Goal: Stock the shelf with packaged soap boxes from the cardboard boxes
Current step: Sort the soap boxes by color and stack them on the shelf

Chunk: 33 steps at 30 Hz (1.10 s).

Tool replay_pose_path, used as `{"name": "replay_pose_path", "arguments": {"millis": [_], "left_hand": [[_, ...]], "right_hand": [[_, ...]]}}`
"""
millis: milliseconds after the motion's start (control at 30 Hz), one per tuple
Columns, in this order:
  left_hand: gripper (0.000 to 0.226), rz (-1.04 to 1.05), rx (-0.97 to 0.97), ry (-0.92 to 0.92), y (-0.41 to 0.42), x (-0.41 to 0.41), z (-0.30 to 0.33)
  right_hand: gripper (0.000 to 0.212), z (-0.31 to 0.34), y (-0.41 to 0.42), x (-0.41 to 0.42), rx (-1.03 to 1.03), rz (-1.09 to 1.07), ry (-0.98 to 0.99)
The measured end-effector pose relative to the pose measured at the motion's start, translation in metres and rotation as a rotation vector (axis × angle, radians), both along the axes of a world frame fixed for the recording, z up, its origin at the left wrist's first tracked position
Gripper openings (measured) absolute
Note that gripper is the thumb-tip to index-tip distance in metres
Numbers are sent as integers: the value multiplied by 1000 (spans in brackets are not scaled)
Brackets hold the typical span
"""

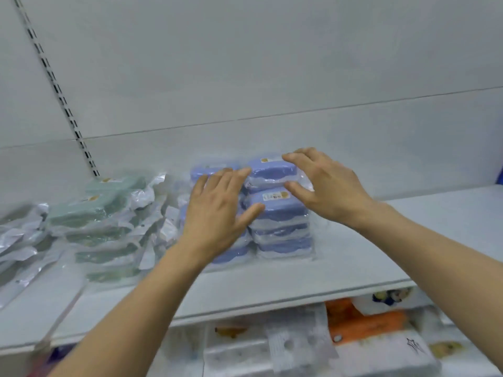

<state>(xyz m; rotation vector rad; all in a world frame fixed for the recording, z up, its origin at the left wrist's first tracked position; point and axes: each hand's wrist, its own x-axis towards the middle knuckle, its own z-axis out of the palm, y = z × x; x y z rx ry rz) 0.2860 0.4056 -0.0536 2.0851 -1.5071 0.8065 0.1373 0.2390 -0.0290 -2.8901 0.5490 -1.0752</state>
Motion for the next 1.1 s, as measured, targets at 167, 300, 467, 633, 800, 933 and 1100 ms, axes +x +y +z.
{"name": "replay_pose_path", "arguments": {"millis": [167,300,467,633,800,933,1100], "left_hand": [[60,2,-56,41,38,-91,-52],[62,27,64,165,57,-143,-102],[64,43,226,472,83,-198,-191],[63,117,391,808,112,-241,-283],[60,206,609,1153,126,-260,-374],[58,233,713,1421,124,-273,-435],[52,278,774,1585,109,-286,-505]], "right_hand": [[43,-45,30,-84,-18,62,-126],[46,-104,47,-144,79,102,-58],[48,-197,58,-205,321,131,218],[58,-297,68,-247,556,138,637],[76,-407,86,-271,675,117,1052],[80,-482,97,-275,746,81,1296],[87,-549,95,-266,698,85,1412]]}}
